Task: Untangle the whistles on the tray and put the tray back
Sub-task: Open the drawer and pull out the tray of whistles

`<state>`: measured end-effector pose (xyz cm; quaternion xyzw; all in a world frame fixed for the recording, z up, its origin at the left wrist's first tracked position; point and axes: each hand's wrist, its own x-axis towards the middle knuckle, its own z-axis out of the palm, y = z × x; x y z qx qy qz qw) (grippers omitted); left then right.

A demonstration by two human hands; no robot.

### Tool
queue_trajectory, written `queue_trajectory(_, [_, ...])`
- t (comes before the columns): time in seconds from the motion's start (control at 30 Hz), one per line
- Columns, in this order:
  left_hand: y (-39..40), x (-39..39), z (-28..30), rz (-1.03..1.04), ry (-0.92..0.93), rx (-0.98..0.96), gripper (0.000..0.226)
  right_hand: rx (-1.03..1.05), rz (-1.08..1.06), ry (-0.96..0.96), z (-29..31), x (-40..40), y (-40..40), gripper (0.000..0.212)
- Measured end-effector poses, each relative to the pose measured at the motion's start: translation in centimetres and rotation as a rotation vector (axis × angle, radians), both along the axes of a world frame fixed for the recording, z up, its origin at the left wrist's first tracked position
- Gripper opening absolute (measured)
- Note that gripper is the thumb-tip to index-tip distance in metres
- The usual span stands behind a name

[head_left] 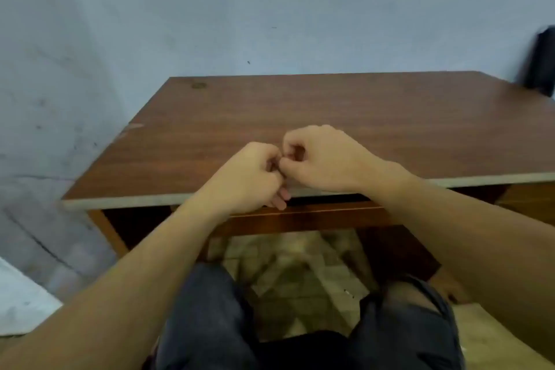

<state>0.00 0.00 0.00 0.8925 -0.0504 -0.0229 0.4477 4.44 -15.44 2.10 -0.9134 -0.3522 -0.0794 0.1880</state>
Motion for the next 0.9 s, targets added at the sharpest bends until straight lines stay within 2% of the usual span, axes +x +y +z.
queue_trajectory(0.17, [-0.3,-2.3,-4.3,-0.177,0.086,0.270,0.013,-0.310,0.036,0.220,-3.5,-2.3,-1.1,0.035])
queue_trajectory(0.27, [-0.7,-1.7,-6.3,-0.154,0.133,0.300,0.016,-0.366,0.056,0.376,-5.7,-1.4,-1.1,0.043])
queue_trajectory(0.4, [-1.0,-0.1,-8.5,-0.121,0.115,0.400,0.037,-0.410,0.033,0.456,-8.6,0.0,-0.7,0.038])
queue_trajectory(0.53, [-1.4,0.1,-10.0,-0.105,0.132,0.598,0.049,-0.465,-0.009,0.449,-9.7,0.3,-1.2,0.049])
queue_trajectory(0.63, [-1.2,0.0,-10.5,-0.097,0.047,0.671,0.051,-0.460,-0.022,0.354,-10.2,0.0,-1.5,0.053])
queue_trajectory(0.7, [-1.0,0.0,-10.1,-0.084,0.021,0.649,0.045,-0.452,-0.038,0.316,-9.9,-0.2,-1.3,0.050])
queue_trajectory(0.83, [-1.3,-0.2,-8.9,-0.090,-0.007,0.640,0.018,-0.492,-0.031,0.295,-8.9,-0.7,-0.6,0.041])
queue_trajectory(0.9, [-1.3,-0.7,-8.4,-0.084,-0.012,0.650,0.015,-0.504,-0.021,0.299,-8.5,-1.1,-0.6,0.036])
